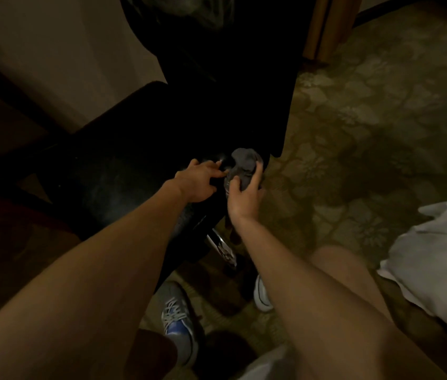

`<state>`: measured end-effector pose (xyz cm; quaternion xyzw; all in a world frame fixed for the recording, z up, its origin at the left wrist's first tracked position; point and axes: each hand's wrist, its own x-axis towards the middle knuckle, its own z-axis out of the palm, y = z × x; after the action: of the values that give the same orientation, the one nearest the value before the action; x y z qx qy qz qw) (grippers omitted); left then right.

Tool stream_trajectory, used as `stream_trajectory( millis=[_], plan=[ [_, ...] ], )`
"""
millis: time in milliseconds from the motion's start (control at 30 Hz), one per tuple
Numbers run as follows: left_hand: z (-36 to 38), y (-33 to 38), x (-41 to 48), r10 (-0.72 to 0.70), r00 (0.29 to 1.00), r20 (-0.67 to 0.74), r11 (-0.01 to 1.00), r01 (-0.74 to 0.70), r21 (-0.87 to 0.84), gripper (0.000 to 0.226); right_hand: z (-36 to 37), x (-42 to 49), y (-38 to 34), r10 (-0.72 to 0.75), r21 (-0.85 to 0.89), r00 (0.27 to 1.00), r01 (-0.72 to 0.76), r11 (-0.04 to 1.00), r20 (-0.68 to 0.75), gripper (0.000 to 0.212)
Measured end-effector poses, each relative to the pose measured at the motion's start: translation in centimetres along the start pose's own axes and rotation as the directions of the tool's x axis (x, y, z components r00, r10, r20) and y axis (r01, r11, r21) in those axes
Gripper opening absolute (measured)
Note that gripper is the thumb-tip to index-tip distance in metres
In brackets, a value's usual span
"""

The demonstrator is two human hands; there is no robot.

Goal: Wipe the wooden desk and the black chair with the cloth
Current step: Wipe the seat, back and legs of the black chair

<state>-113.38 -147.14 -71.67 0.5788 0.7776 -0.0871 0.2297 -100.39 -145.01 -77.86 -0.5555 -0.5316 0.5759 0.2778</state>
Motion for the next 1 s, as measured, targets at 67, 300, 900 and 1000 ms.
stream_trajectory(
  millis=[67, 300, 900, 1000],
  plan=[
    [0.2, -0.3, -0.2, 0.023, 1.0, -0.015, 0.999, -0.023, 0.024, 0.054, 1.1, -2.9, 1.4, -0.014, 0.037, 1.0, 0.014, 0.999, -0.006, 0.065],
    [1.2, -0.5, -1.4, 0.061, 0.997, -0.053, 0.997, -0.058, 0.05, 0.057, 7.5, -10.6, 2.6, 0.09, 0.14, 0.987, -0.07, 0.988, -0.136, 0.069],
    [3.3, -12.5, -11.3, 0.041, 0.998, -0.043, 0.989, -0.047, -0.143, 0.069, 2.4, -6.1, 0.5, 0.099, -0.017, 0.993, -0.1, 0.995, -0.057, 0.061],
    [5.2, -11.8, -12.8, -0.028, 0.998, 0.054, 0.999, 0.029, -0.029, 0.082, 2.0, -6.9, 0.2, 0.106, -0.08, 0.994, -0.107, 0.991, -0.019, 0.063]
  ],
)
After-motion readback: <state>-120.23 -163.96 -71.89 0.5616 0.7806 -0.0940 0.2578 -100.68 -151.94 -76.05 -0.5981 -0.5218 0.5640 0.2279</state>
